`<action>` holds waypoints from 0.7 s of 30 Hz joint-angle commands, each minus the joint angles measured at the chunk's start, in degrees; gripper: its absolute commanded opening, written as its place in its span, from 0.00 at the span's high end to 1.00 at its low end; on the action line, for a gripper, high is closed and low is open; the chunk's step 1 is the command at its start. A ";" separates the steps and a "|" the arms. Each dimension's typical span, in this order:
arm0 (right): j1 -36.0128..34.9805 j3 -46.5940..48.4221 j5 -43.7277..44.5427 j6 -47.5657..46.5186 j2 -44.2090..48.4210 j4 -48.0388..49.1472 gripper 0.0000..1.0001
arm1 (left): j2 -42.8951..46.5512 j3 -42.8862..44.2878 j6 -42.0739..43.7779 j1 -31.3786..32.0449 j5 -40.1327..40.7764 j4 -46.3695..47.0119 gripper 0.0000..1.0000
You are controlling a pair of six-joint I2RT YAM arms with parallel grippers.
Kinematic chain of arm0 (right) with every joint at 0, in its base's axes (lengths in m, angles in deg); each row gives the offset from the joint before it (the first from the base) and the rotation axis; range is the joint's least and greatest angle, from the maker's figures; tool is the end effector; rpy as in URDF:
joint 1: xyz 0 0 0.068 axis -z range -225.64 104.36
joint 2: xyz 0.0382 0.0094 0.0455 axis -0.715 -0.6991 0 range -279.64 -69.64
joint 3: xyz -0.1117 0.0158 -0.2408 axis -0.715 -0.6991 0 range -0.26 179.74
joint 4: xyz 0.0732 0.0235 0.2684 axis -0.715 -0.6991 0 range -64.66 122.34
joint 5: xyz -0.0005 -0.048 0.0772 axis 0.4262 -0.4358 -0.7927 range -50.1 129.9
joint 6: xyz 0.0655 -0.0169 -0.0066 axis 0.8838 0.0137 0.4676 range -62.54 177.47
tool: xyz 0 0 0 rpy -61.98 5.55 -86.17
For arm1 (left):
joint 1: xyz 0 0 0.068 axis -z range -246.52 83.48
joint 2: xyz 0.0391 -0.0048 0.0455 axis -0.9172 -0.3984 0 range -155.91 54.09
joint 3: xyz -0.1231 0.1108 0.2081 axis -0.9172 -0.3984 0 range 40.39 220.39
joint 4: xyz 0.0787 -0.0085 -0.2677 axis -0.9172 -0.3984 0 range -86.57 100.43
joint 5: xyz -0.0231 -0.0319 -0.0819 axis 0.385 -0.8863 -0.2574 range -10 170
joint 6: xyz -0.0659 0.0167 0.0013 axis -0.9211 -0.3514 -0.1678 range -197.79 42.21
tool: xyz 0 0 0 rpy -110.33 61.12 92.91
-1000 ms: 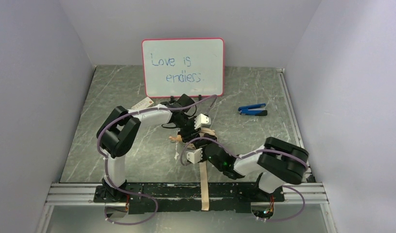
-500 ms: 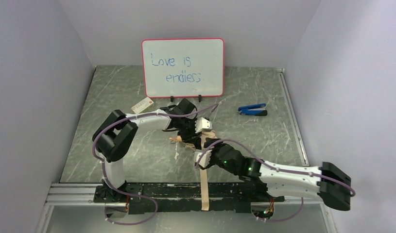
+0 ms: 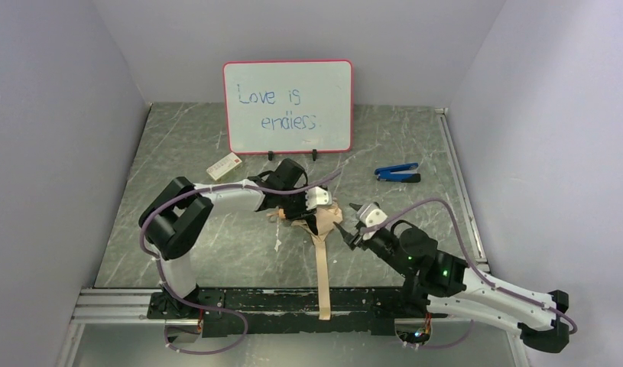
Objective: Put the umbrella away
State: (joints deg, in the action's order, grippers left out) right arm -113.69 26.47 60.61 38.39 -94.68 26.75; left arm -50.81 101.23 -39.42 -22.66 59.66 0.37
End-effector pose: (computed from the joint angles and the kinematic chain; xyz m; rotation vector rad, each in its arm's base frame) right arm 0.0830 0.1542 0.2814 -0.9178 1.3672 0.3586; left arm 0.2685 -0.2843 0.1199 1.7478 1.7825 -0.4852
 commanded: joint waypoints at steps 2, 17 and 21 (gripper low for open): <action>-0.30 3.54 13.61 15.22 -0.36 -4.36 0.40 | -1.07 -4.96 4.27 -0.12 11.13 4.59 0.95; 38.01 14.56 -5.48 28.66 -29.69 1.12 0.39 | -2.14 -10.51 5.54 4.10 20.25 14.44 0.95; 43.20 16.49 -14.12 26.92 -36.77 6.87 0.34 | -2.37 -12.24 7.21 6.06 24.25 17.78 0.95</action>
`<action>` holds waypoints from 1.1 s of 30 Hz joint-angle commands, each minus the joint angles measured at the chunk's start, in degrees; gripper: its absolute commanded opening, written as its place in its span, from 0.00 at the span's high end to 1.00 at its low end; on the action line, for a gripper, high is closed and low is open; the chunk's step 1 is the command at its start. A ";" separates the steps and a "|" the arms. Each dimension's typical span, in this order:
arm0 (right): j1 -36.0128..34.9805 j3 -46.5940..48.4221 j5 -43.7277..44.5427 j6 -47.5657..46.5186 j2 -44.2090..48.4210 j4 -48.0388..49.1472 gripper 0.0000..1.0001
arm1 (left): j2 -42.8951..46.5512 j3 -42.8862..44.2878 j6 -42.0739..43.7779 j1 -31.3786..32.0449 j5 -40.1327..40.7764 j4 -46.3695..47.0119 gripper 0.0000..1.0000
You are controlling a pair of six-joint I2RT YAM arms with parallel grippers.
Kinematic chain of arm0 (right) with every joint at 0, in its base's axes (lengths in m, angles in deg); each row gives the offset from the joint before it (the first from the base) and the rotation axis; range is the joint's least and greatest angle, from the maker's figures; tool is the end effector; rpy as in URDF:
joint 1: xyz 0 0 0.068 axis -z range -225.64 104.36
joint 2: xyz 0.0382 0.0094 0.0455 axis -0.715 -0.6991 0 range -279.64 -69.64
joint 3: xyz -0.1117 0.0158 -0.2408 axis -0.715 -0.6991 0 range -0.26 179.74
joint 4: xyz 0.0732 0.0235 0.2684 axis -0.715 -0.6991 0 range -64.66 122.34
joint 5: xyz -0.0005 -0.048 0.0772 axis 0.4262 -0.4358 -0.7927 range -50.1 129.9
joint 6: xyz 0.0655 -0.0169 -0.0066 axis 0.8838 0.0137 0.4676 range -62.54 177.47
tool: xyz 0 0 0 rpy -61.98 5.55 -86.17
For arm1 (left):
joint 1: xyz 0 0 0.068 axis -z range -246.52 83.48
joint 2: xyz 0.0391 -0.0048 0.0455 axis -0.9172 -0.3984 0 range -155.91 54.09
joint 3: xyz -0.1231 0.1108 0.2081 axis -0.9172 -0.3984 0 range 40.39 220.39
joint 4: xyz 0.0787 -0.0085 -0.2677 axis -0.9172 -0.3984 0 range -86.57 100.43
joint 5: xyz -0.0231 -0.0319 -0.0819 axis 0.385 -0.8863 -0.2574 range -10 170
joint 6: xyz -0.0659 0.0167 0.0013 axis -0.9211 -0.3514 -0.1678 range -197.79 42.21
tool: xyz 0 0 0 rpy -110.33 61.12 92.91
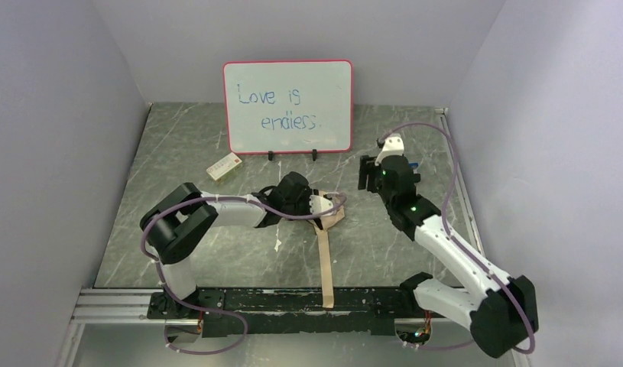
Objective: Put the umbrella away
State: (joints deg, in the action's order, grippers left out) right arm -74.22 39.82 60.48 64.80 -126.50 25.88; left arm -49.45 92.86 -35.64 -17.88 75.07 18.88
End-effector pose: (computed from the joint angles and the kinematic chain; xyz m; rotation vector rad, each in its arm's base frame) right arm 0.2414 0.1096 0.2604 -0.1292 1.9455 0.0590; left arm 0.2522 -0.2935 0.1087 1.6796 1.5953 -0.1571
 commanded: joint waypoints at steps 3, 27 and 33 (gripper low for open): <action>5.86 5.13 -22.08 -1.27 -11.59 11.57 0.32 | -4.00 -5.32 5.11 3.03 11.09 1.75 0.95; 12.40 31.73 -67.71 -63.49 -38.38 -29.87 0.29 | -13.16 -15.62 18.33 15.80 34.42 29.87 0.95; 10.38 31.11 -66.00 -69.62 -39.75 -33.72 0.29 | -16.22 -16.33 20.91 17.28 38.72 35.67 0.95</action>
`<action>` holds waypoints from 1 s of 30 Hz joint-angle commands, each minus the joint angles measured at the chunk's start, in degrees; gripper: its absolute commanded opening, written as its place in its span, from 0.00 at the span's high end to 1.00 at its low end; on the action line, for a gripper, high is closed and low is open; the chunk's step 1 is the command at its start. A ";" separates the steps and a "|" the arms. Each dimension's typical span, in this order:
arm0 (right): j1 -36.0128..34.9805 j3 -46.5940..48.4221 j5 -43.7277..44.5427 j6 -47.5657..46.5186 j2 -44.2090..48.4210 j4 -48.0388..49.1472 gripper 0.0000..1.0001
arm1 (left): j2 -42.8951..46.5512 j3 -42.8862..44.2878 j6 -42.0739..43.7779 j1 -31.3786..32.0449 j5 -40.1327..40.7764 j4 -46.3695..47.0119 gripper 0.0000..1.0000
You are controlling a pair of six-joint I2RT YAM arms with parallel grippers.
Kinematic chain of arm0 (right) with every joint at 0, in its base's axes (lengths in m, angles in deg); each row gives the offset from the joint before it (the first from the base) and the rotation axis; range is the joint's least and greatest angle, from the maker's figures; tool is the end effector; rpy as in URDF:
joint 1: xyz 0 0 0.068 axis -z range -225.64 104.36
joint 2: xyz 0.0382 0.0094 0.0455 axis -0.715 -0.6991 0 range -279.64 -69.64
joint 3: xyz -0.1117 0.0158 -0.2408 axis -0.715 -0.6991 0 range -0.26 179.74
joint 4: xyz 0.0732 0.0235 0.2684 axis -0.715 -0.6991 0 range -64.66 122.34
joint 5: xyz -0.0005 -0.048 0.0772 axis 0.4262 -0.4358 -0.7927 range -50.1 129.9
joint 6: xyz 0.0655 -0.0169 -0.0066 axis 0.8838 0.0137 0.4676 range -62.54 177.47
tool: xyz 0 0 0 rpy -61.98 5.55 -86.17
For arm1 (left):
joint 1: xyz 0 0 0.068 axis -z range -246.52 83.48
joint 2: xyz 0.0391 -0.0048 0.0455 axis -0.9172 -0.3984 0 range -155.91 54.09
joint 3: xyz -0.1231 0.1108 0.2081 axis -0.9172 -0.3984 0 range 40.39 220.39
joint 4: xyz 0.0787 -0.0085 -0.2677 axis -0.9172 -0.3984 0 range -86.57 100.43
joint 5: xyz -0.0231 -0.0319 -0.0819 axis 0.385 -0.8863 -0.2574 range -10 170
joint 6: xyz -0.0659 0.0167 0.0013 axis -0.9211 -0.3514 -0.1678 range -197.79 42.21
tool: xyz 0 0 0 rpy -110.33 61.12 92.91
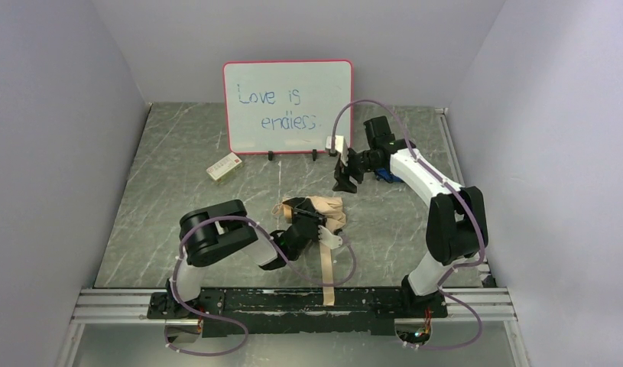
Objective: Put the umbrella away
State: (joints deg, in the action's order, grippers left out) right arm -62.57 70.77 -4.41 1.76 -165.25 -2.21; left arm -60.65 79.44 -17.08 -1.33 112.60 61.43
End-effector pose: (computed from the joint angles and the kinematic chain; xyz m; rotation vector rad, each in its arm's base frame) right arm 0.3410 0.1435 0.2169 -1.5766 1.7068 0.6753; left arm 0.1777 -0.3142 0.0558 1.5559 1.2010 0.5160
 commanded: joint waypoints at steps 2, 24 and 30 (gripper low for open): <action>-2.01 0.30 0.18 -7.40 -1.97 -6.63 0.29 | -5.18 -2.94 2.67 0.98 1.55 -6.34 0.95; -10.02 -0.78 6.20 -7.52 -11.50 -8.56 0.27 | -6.77 -3.63 5.12 2.13 3.48 -2.35 0.95; -10.79 -1.62 11.32 -6.50 -15.38 -8.73 0.29 | -6.60 -3.72 5.55 2.34 3.95 -1.26 0.95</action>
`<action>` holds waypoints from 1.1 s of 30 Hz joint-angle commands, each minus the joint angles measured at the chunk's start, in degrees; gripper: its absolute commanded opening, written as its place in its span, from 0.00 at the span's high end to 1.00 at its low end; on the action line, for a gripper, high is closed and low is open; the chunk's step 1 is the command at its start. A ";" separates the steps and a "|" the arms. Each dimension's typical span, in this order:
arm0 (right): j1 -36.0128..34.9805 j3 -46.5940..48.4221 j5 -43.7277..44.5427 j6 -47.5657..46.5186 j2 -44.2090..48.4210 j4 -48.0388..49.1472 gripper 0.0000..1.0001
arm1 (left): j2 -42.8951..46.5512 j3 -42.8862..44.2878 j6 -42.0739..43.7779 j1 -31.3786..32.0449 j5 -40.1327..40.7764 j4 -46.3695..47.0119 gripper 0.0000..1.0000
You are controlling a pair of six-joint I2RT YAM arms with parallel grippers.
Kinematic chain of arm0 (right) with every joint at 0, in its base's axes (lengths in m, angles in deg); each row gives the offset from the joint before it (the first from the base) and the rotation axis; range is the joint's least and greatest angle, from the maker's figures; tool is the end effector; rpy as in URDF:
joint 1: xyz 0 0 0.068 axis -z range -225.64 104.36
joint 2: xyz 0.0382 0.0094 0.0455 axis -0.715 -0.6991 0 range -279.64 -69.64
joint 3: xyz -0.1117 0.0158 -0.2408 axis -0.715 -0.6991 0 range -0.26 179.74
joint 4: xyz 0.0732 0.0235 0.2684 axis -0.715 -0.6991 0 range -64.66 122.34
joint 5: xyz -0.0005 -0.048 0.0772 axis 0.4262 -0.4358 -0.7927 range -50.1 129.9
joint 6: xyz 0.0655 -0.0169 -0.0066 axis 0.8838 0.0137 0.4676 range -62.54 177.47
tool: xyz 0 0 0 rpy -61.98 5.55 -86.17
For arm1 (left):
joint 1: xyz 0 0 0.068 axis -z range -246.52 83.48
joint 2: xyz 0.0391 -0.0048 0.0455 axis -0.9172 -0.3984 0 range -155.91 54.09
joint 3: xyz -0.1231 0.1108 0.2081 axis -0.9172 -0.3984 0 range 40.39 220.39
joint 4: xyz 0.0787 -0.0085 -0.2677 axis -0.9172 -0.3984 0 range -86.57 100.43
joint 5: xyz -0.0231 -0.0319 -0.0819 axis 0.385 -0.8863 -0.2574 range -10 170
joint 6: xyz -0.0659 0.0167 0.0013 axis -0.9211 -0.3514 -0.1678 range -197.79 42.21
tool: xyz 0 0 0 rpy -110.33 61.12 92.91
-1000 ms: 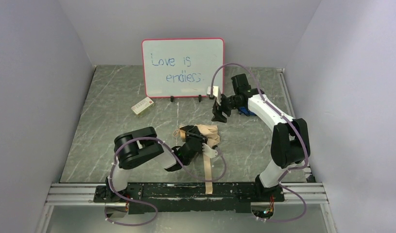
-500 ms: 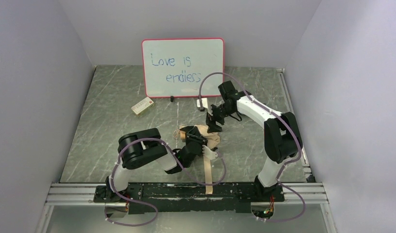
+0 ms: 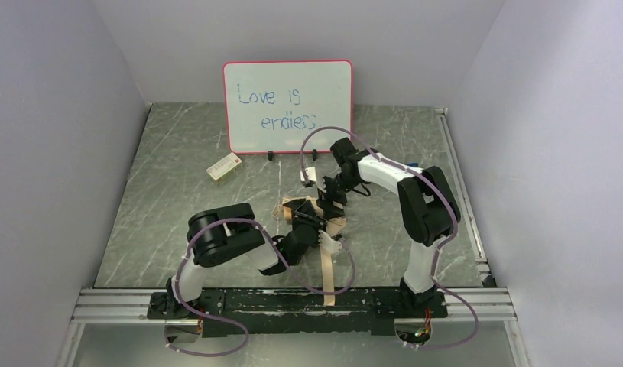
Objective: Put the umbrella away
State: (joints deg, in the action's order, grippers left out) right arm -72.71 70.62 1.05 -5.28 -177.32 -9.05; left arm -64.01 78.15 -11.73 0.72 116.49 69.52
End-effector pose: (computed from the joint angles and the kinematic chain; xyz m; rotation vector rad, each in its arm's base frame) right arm 0.3131 0.1983 0.1341 -1.9254 1.7959 0.8000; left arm 0.1670 -0.3141 0.0473 1.5450 1.1249 0.6013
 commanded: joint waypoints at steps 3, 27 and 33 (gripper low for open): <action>-0.75 -1.27 7.42 0.95 -4.69 -2.70 0.33 | -3.12 -2.64 0.37 0.33 0.65 -7.73 0.95; -0.79 -13.93 16.70 15.99 1.59 17.49 0.87 | 30.04 -6.81 -19.76 7.92 2.71 -23.23 0.12; -1.00 -18.65 20.12 15.59 4.96 22.61 0.87 | 53.32 -9.74 -41.89 8.96 -11.16 -46.02 0.03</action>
State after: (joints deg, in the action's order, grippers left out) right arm -74.20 57.06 8.13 11.49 -170.61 10.80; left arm -22.66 71.20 -35.22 9.62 113.78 40.04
